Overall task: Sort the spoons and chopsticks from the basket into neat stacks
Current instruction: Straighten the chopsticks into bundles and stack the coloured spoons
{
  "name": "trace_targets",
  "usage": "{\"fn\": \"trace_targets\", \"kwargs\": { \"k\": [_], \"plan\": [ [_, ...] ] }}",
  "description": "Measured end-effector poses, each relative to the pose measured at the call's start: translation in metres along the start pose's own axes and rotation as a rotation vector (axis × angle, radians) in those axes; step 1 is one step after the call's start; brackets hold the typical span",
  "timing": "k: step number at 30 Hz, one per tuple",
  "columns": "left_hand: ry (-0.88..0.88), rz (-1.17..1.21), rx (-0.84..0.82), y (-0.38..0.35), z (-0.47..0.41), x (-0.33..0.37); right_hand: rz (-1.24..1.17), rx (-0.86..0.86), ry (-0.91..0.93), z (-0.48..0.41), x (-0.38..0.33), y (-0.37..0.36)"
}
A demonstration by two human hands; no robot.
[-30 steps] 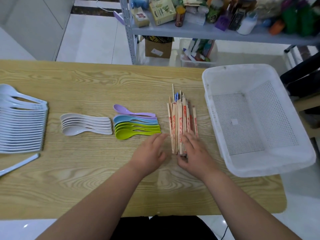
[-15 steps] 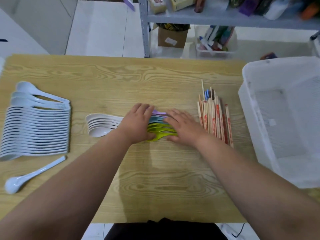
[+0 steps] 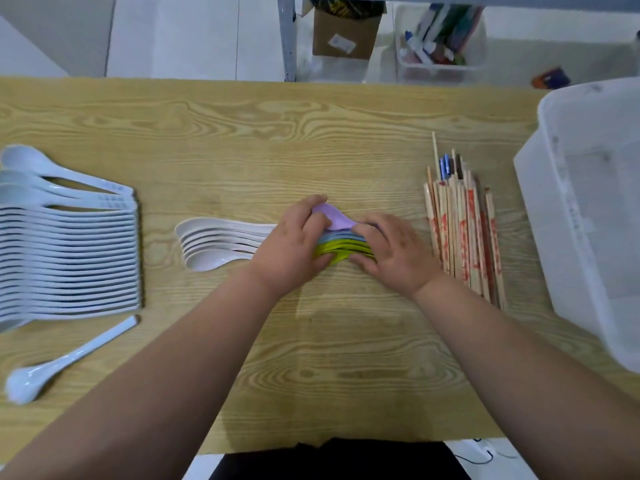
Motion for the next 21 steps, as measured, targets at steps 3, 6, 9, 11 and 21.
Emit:
{"fn": "trace_targets", "kwargs": {
  "k": [3, 6, 9, 11, 21],
  "plan": [
    [-0.086, -0.048, 0.002, -0.002, -0.005, 0.003, 0.045, 0.021, -0.015, 0.002, 0.000, 0.004],
    [-0.045, -0.024, -0.018, -0.006, -0.002, 0.003, 0.006, -0.001, -0.027, 0.001, 0.001, 0.005],
    [0.029, 0.059, -0.013, -0.004, 0.000, 0.002, -0.069, -0.048, -0.060, -0.002, 0.003, 0.004],
    [0.077, 0.080, -0.017, -0.004, 0.001, 0.001, -0.136, -0.071, -0.085, -0.005, 0.003, 0.005],
    [0.131, 0.061, -0.012, -0.006, 0.000, 0.006, -0.246, -0.025, -0.250, 0.000, 0.015, 0.043]
  ]
}}
Point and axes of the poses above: each hand's wrist, its own z-axis away from the middle knuckle, its own y-axis out of the back of the hand, x = y × z, the point moved 6 cm from there along -z, towards the middle knuckle, and after that the axes turned 12 degrees about -y, right-handed, at the moved point
